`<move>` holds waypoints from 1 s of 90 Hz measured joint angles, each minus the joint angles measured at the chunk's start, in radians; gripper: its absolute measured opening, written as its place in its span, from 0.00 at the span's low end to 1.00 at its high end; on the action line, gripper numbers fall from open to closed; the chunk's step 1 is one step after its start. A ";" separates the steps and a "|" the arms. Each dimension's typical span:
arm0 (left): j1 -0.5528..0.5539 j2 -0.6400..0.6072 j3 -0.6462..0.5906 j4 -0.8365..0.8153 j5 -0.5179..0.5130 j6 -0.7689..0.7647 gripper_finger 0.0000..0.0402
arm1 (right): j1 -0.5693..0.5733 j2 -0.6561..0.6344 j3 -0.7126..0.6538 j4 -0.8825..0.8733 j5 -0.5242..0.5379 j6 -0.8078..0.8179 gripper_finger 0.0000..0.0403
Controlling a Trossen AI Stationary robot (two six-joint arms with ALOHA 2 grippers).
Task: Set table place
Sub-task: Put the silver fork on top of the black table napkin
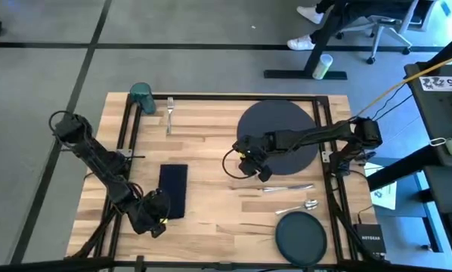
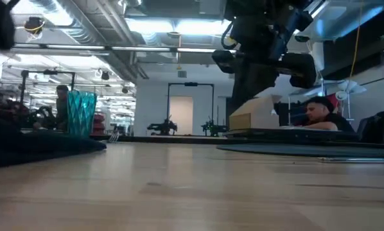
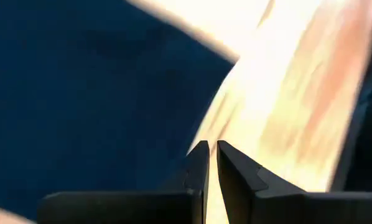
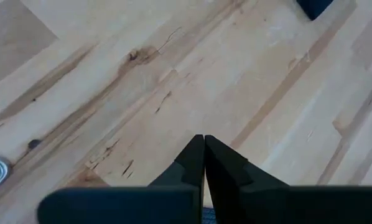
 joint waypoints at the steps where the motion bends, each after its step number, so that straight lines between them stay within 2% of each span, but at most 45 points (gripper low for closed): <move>1: 0.005 -0.004 0.006 -0.003 -0.004 0.000 0.04 | 0.000 0.000 0.000 0.001 -0.002 0.000 0.00; 10: 0.066 -0.054 0.064 -0.076 -0.063 0.006 0.04 | 0.000 0.000 0.000 0.004 -0.009 -0.011 0.00; 19: 0.166 -0.105 0.103 -0.278 -0.120 -0.075 0.04 | 0.000 0.000 0.000 0.015 -0.010 -0.019 0.00; 31: 0.338 -0.162 0.116 -0.572 -0.165 -0.161 0.04 | 0.002 0.000 0.000 0.057 -0.011 -0.022 0.00; 41: 0.513 -0.192 0.116 -0.682 -0.168 -0.145 0.04 | 0.002 0.000 0.000 0.072 -0.028 -0.024 0.00; 50: 0.681 -0.199 0.116 -0.672 -0.184 -0.058 0.04 | 0.002 0.000 0.000 0.082 -0.028 -0.025 0.00; 67: 0.961 -0.194 0.115 -0.594 -0.186 0.196 0.04 | 0.002 0.000 0.000 0.107 -0.028 -0.042 0.00; 90: 1.214 -0.177 0.115 -0.396 -0.165 0.435 0.13 | 0.002 0.000 0.000 0.110 -0.028 -0.043 0.00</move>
